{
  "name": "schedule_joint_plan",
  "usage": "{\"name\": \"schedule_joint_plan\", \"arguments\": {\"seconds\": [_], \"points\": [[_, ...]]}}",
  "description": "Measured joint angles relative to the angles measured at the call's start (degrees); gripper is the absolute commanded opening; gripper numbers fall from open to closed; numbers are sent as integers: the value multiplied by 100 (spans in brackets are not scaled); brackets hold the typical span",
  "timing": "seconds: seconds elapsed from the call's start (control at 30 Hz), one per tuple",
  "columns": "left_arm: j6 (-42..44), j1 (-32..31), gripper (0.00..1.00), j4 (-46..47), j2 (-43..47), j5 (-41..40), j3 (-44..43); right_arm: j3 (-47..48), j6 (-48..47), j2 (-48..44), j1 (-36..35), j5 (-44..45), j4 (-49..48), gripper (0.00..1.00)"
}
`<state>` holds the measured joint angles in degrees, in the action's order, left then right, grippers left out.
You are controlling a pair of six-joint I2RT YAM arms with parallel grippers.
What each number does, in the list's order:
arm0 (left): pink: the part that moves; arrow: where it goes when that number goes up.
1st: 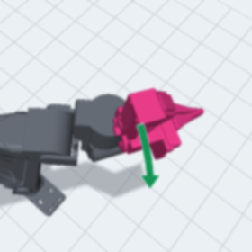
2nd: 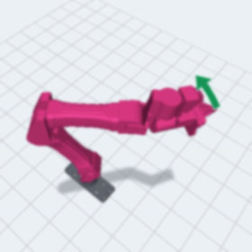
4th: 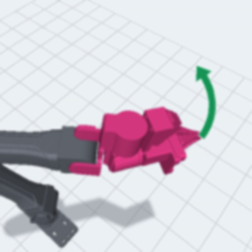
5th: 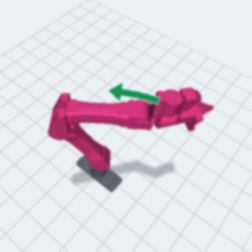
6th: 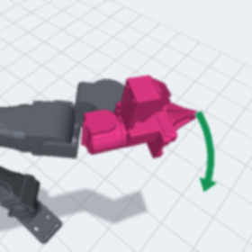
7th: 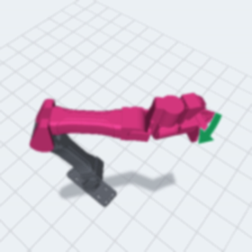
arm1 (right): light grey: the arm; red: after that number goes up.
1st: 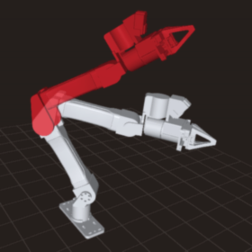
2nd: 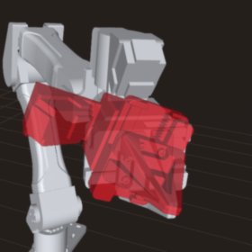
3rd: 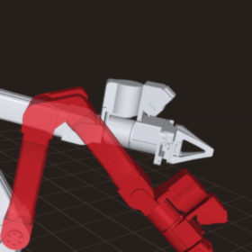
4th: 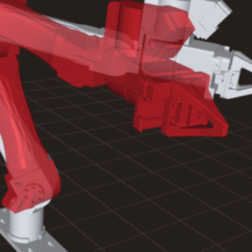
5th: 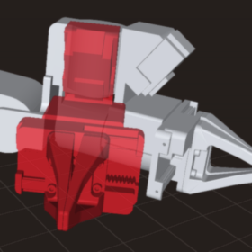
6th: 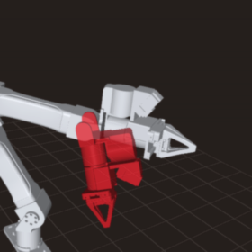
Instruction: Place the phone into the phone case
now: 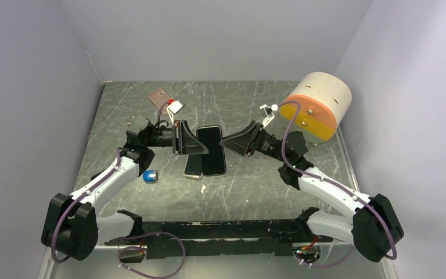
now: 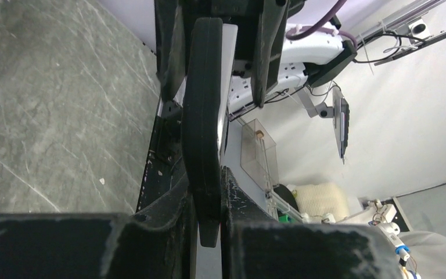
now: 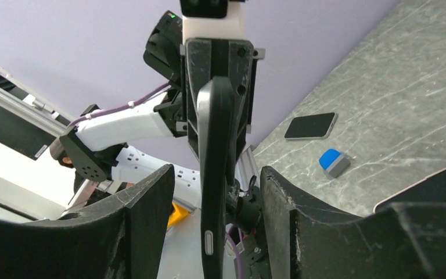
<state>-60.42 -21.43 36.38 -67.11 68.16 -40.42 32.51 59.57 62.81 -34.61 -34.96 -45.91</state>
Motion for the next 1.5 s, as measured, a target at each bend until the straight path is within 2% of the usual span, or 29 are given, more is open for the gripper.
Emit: {"name": "schedule_joint_plan", "arguments": {"seconds": [0.23, 0.47, 0.53, 0.7, 0.9, 1.03, 1.07, 1.13, 1.27, 1.37, 1.5], "points": [[592, -15, 3, -846, -4, 105, -120, 411, -146, 42, 96, -120, 306, 46], [876, -31, 3, -1165, -7, 120, -203, 619, -306, 210, 111, -136, 632, 34], [918, -35, 3, -1222, -13, 120, -203, 667, -326, 260, 116, -138, 697, 27], [1318, -35, 2, -1849, -17, 83, -396, 721, -422, 297, 138, -127, 887, 0], [2221, -42, 3, -3425, -136, -216, -990, 876, -719, 297, 160, 118, 1408, 0], [2533, -42, 3, -3934, -216, -319, -1097, 935, -968, 297, 157, 184, 1825, 0], [2570, -42, 3, -4009, -216, -354, -1097, 960, -1021, 295, 155, 181, 1932, 3], [2632, -52, 3, -4081, -216, -391, -1097, 988, -1130, 282, 153, 184, 2079, 17], [2487, -70, 3, -3840, -205, -382, -1012, 1008, -1193, 262, 153, 155, 2149, 38], [2205, -72, 3, -3438, -153, -402, -841, 1008, -1132, 262, 151, 4, 2122, 45], [1923, -72, 3, -3025, -57, -468, -782, 942, -1088, 247, 142, -170, 2050, 46]]}}
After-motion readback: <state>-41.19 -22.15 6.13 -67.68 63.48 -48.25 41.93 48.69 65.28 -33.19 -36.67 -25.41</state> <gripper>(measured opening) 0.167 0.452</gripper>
